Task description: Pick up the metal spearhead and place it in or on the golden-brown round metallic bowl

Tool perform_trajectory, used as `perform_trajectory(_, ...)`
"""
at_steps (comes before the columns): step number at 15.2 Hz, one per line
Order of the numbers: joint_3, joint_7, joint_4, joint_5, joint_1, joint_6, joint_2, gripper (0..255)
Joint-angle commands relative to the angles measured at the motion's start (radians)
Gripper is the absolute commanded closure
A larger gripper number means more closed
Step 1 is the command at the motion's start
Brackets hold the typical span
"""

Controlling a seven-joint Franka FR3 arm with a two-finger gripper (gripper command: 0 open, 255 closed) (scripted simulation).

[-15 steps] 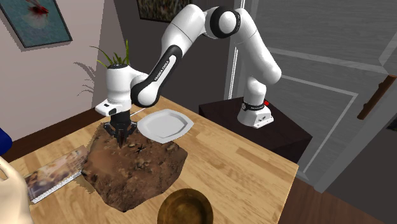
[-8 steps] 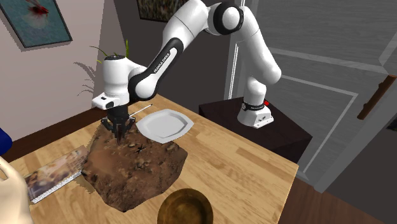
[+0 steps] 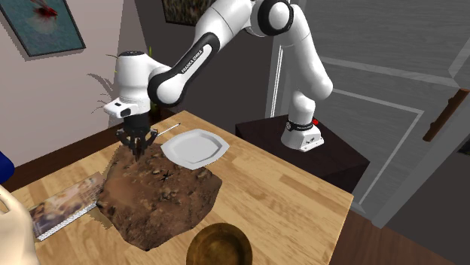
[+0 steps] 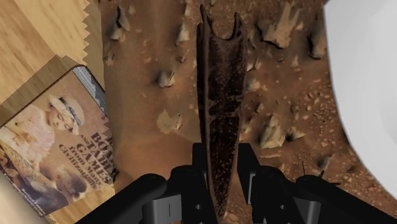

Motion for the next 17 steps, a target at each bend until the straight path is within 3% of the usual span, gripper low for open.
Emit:
perform_trajectory(1, 0.003, -0.001, 0.008, 0.003, -0.001, -0.021, -0.013, 255)
perform_trajectory(4, 0.005, -0.002, 0.017, 0.008, -0.003, -0.045, -0.029, 255)
perform_trajectory(17, 0.046, 0.292, -0.215, -0.052, 0.188, 0.044, -0.181, 255)
